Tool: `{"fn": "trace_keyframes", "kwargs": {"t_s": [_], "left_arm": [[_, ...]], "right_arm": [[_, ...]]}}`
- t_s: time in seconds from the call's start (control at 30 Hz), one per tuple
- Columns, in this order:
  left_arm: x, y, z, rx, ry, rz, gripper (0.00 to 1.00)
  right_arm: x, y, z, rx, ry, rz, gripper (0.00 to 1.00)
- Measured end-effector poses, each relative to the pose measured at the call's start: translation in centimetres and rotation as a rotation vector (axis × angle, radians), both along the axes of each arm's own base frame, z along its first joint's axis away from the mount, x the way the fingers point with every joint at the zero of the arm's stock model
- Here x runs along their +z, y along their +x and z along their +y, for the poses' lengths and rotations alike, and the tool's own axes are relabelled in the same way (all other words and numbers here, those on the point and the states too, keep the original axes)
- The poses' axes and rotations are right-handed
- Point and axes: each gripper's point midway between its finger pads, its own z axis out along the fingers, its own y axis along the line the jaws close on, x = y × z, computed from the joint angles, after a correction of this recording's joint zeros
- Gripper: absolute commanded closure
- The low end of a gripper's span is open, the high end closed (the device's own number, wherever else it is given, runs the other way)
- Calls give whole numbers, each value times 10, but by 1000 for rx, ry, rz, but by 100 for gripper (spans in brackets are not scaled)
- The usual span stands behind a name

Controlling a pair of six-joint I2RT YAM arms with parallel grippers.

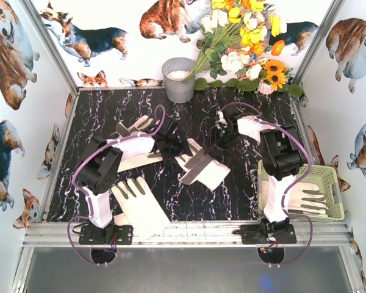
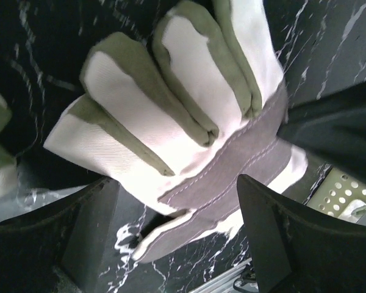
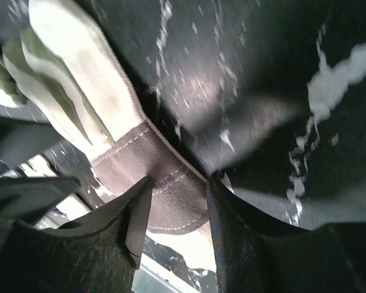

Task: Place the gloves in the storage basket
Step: Adjust the glove at the center of the board.

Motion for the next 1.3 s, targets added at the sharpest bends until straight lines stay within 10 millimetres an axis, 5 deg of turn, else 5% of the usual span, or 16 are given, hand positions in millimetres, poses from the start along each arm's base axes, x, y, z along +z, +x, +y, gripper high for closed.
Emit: {"fn": "trace_keyframes", "kwargs": {"t_s": [0.4, 0.7, 1.0, 1.3], "left_arm": [[2, 57, -31, -100, -28, -63, 35], [6, 35, -9, -115, 24, -65, 43], [5, 17, -1, -121, 31, -54, 57], [-1, 18, -6, -111, 42, -63, 66]], "right_arm": [[4, -76, -16, -41, -1, 138, 56], [35, -71, -15, -65, 24, 54, 55], [16, -68, -12, -79, 38, 97, 61], [1, -74, -7, -98, 69, 166, 72]]}}
